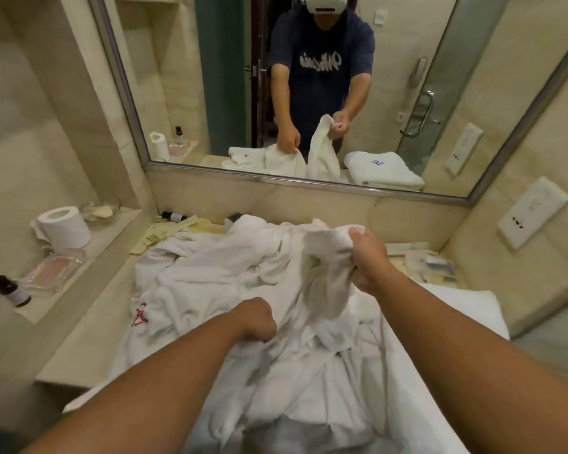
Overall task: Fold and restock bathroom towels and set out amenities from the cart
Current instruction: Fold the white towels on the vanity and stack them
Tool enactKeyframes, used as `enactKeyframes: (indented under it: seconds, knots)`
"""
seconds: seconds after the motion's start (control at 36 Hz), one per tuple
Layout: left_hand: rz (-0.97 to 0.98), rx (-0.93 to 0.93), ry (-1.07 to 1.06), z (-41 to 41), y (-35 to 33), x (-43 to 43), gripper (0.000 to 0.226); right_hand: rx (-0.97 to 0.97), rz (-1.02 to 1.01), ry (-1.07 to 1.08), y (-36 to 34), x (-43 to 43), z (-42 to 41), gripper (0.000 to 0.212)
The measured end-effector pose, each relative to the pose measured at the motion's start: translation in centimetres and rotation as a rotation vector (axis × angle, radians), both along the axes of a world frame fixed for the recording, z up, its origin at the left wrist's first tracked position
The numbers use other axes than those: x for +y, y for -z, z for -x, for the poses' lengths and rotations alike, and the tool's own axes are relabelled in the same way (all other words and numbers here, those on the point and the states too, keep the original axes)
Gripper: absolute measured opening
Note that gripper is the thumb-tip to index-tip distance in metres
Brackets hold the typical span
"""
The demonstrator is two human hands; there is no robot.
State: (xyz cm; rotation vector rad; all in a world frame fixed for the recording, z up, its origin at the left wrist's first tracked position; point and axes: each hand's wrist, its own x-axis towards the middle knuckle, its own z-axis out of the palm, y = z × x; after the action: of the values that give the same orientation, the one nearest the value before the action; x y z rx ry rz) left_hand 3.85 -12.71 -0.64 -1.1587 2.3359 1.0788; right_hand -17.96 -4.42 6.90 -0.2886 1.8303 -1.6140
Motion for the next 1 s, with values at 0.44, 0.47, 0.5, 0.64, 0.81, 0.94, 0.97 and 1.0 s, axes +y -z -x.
enactKeyframes:
  seconds: [0.44, 0.47, 0.5, 0.64, 0.81, 0.94, 0.97, 1.0]
  knots:
    - [0.264, 0.413, -0.117, 3.1, -4.3, 13.8, 0.027, -0.412, 0.221, -1.163, -10.8, 20.1, -2.0, 0.037]
    - [0.309, 0.423, -0.103, 3.3, -4.5, 14.5, 0.02, -0.374, 0.189, -1.126, -11.3, 20.8, -2.2, 0.033]
    - [0.342, 0.456, -0.108, 3.3, -4.7, 15.1, 0.018, -0.309, 0.143, -1.058, -11.7, 21.5, -2.2, 0.027]
    - [0.34, 0.655, -0.218, 4.0, -7.1, 17.2, 0.027, 0.121, -0.096, -0.406, -10.7, 23.0, -1.7, 0.014]
    - [0.318, 0.762, -0.134, 6.3, -10.9, 18.5, 0.033, 0.549, -0.247, -0.543, -9.5, 22.3, -4.0, 0.083]
    - [0.244, 0.794, -0.148, 5.6, -12.2, 16.5, 0.04, 0.622, -0.36, -0.59, -8.9, 20.4, -5.0, 0.034]
    - [0.236, 0.775, -0.138, 4.9, -12.1, 15.8, 0.046, 0.586, -0.341, -0.547, -8.8, 20.0, -4.8, 0.032]
    - [0.236, 0.74, -0.111, 4.1, -12.1, 15.0, 0.052, 0.53, -0.281, -0.498, -8.7, 19.4, -4.6, 0.03]
